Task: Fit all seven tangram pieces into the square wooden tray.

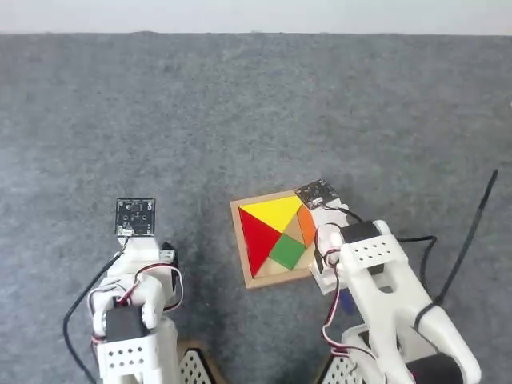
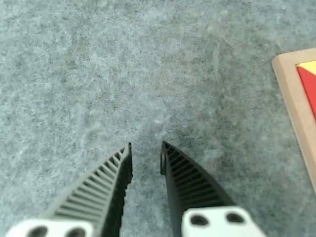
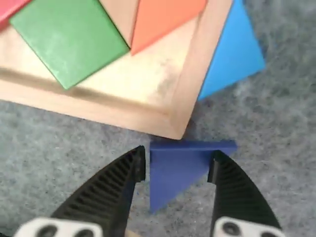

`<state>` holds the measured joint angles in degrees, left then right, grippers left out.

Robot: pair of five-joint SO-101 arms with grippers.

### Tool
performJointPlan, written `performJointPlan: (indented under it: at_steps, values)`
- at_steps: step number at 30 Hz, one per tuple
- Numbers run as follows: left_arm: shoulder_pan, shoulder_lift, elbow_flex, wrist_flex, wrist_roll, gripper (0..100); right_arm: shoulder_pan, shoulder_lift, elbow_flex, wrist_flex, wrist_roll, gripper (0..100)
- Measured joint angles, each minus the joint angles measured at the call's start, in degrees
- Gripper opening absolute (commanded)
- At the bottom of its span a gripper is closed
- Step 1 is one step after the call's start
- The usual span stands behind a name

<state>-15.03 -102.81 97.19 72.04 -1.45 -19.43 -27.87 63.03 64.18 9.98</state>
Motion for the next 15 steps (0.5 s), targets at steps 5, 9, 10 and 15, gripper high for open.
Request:
performJointPlan:
  at_steps: [5, 9, 10, 15]
  values:
    - [0.0, 0.0, 0.0, 0.0, 0.0, 9, 0.0, 0.0, 0.0, 0.0, 0.2, 21.9]
    - [0.0, 0.0, 0.0, 0.0, 0.0, 9, 0.4, 0.0, 0.0, 1.3, 6.0, 21.9]
    - [0.0, 0.0, 0.0, 0.0, 0.0, 9, 0.7, 0.0, 0.0, 1.8, 7.9, 21.9]
    - [0.0, 0.0, 0.0, 0.0, 0.0, 9, 0.9, 0.0, -0.8, 4.2, 15.2, 22.0]
